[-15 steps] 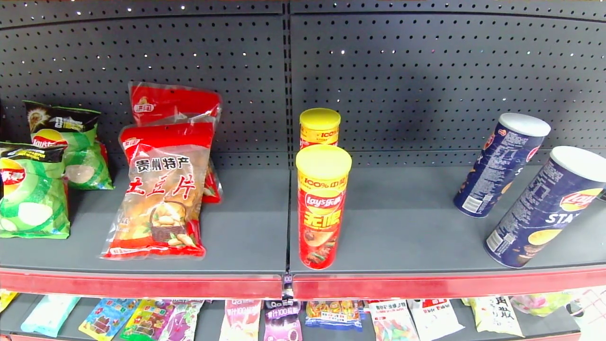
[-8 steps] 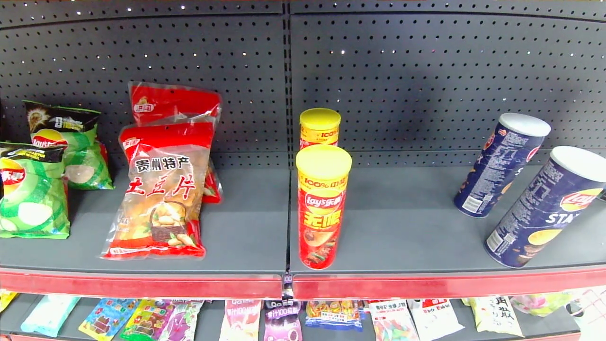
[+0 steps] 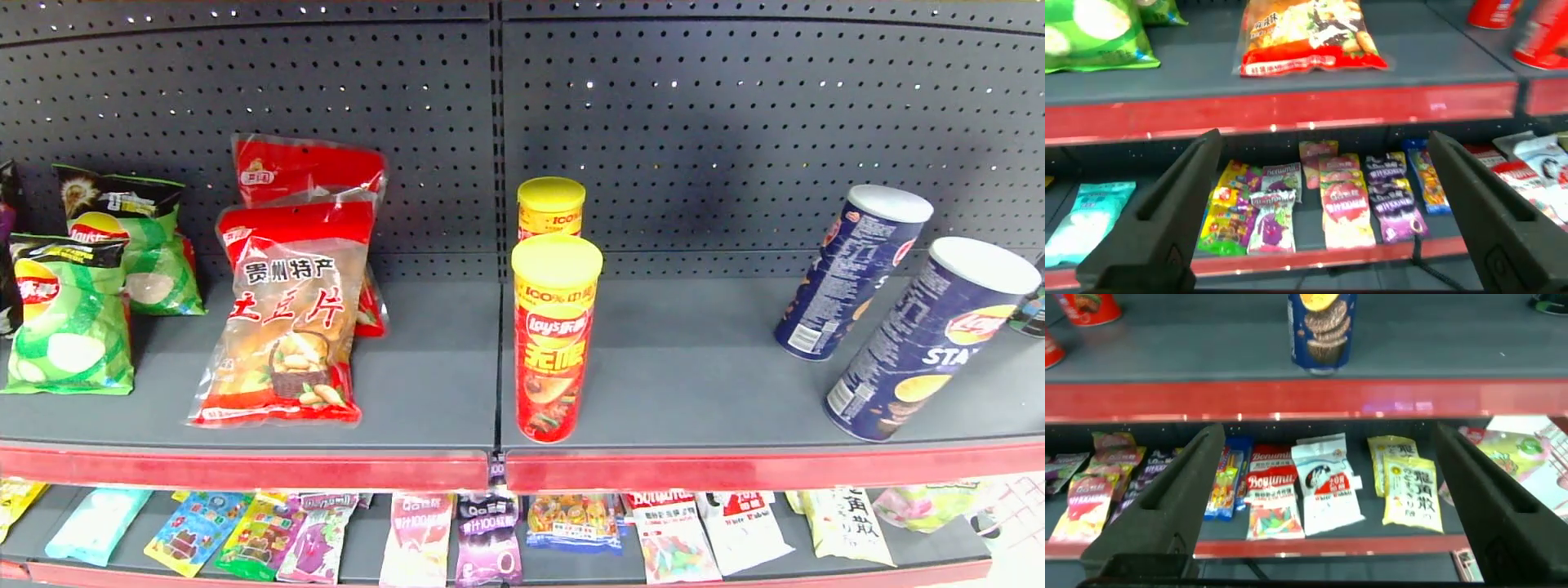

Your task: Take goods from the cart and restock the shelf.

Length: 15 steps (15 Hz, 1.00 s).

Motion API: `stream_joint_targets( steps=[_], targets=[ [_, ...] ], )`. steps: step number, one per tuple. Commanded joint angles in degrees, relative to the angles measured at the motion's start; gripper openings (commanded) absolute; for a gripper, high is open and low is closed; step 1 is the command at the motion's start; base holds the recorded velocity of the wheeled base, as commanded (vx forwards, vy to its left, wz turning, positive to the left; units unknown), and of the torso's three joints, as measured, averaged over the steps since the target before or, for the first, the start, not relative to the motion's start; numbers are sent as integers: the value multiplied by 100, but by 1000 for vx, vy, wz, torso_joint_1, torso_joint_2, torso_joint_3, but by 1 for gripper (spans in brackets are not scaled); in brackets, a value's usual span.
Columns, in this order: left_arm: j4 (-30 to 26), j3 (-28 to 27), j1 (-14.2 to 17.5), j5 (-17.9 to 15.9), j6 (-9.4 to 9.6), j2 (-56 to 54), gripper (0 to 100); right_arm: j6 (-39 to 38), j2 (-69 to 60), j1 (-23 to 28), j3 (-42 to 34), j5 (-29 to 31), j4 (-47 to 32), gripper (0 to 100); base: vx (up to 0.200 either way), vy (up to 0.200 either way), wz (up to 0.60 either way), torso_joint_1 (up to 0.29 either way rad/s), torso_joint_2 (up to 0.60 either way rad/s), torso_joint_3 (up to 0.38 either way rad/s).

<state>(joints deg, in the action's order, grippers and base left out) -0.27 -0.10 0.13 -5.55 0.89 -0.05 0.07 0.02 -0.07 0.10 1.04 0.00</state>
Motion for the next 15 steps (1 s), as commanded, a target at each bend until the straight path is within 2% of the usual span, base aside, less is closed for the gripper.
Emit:
stream_joint_targets(
  steps=[1,3,15],
  targets=[
    [0,1,4,1,8,5,100,1,-2,-1,-1,2,0,100,0,0,0,0,0,0],
    [0,1,4,1,8,5,100,1,-2,-1,-1,2,0,100,0,0,0,0,0,0],
    [0,1,4,1,8,5,100,1,-2,-1,-1,-7,0,100,0,-200,0,8,5,2]
  ],
)
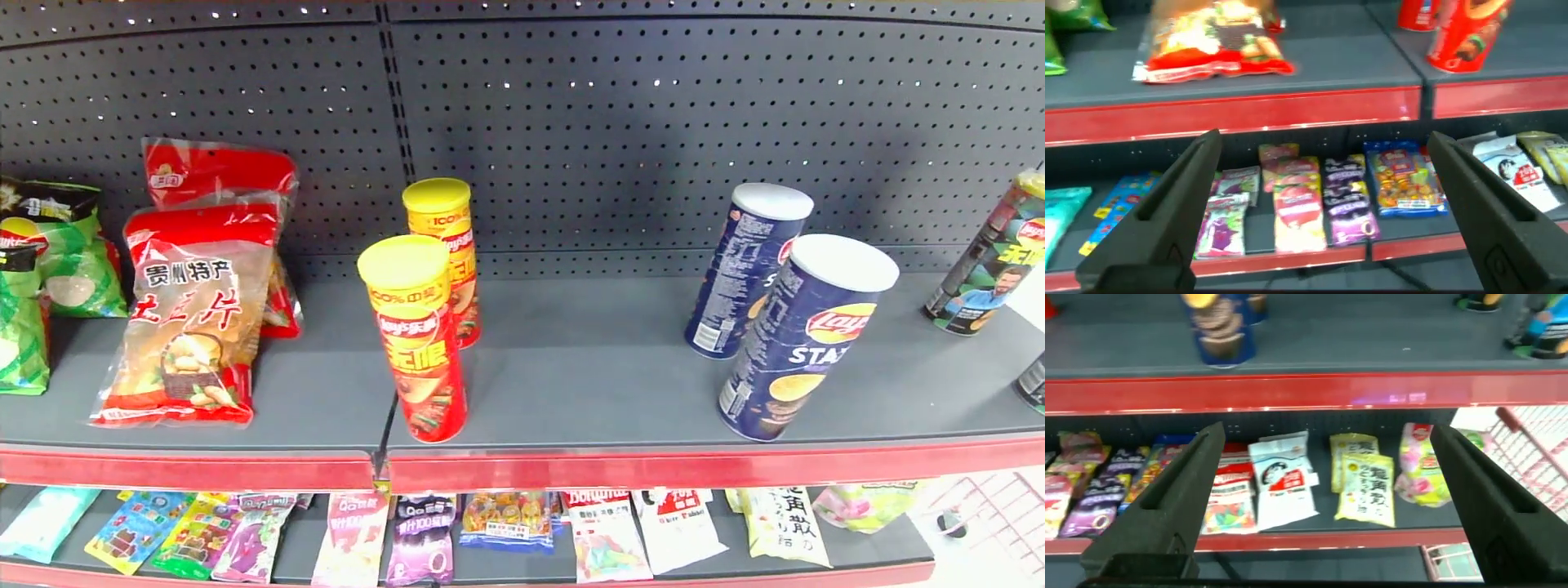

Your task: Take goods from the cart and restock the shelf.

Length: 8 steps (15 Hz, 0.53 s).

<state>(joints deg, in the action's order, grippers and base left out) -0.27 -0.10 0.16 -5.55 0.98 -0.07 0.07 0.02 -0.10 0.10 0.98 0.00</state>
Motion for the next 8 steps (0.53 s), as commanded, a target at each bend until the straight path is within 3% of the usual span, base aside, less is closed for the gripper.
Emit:
stream_joint_targets(
  steps=[1,8],
  targets=[
    [0,1,2,1,-10,7,100,1,-2,1,-10,-1,0,100,0,-200,0,2,2,2],
    [0,1,2,10,-10,7,100,1,-2,1,-10,-1,0,100,0,-200,0,0,2,0]
  ],
)
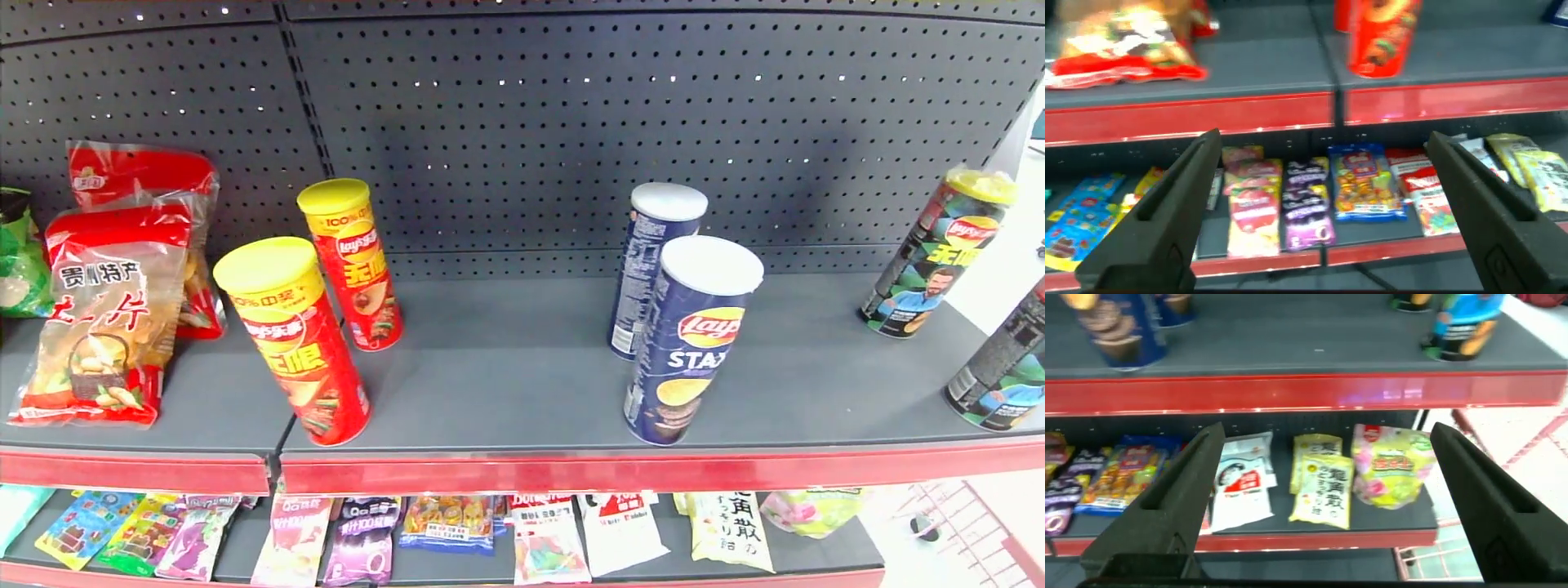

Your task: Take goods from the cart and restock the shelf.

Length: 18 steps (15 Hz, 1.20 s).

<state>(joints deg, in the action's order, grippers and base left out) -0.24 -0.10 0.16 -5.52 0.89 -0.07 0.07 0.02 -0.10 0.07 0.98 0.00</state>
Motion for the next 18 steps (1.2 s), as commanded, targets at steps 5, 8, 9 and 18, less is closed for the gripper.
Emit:
stream_joint_targets(
  steps=[5,8,9,18],
  targets=[
    [-2,1,2,-1,-1,7,100,1,-2,1,1,-1,0,100,0,-200,0,3,0,4],
    [-2,1,2,-1,-1,7,100,1,-2,1,1,-1,0,100,0,-200,0,1,7,1],
    [-2,1,2,-1,-1,7,100,1,-2,1,1,-1,0,100,0,-200,0,7,-2,2],
    [-2,1,2,-1,-1,7,100,1,-2,1,1,-1,0,100,0,0,0,0,0,0]
  ],
)
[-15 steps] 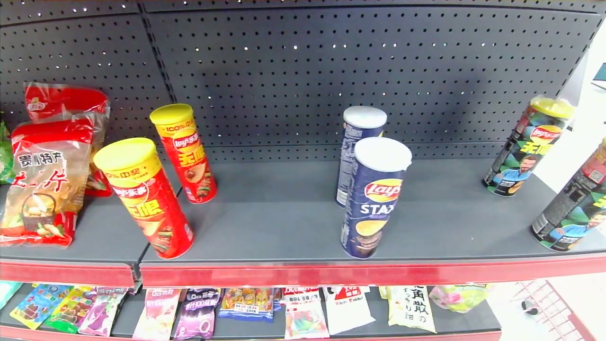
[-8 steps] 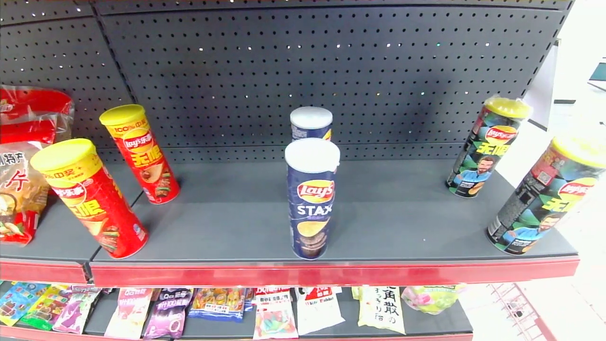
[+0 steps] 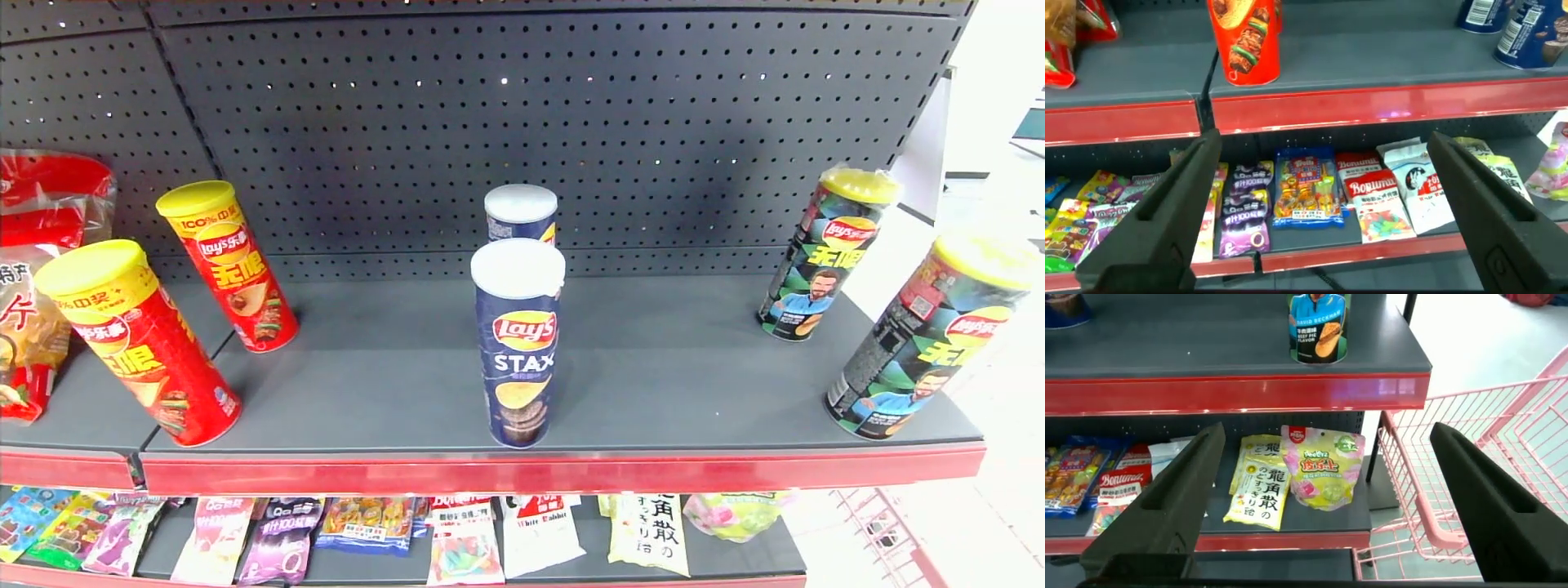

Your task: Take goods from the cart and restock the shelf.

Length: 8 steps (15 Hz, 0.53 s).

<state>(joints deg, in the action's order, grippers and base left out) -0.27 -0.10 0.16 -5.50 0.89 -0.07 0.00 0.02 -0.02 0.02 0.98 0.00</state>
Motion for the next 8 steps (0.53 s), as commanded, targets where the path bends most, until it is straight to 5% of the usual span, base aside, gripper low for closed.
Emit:
stream_joint_targets(
  steps=[1,8],
  targets=[
    [0,1,2,-4,-1,7,100,0,-2,-6,6,-1,0,100,0,0,0,0,0,0],
    [0,1,2,5,-1,7,100,0,-2,-6,-2,-1,0,100,0,0,0,0,0,0]
  ],
)
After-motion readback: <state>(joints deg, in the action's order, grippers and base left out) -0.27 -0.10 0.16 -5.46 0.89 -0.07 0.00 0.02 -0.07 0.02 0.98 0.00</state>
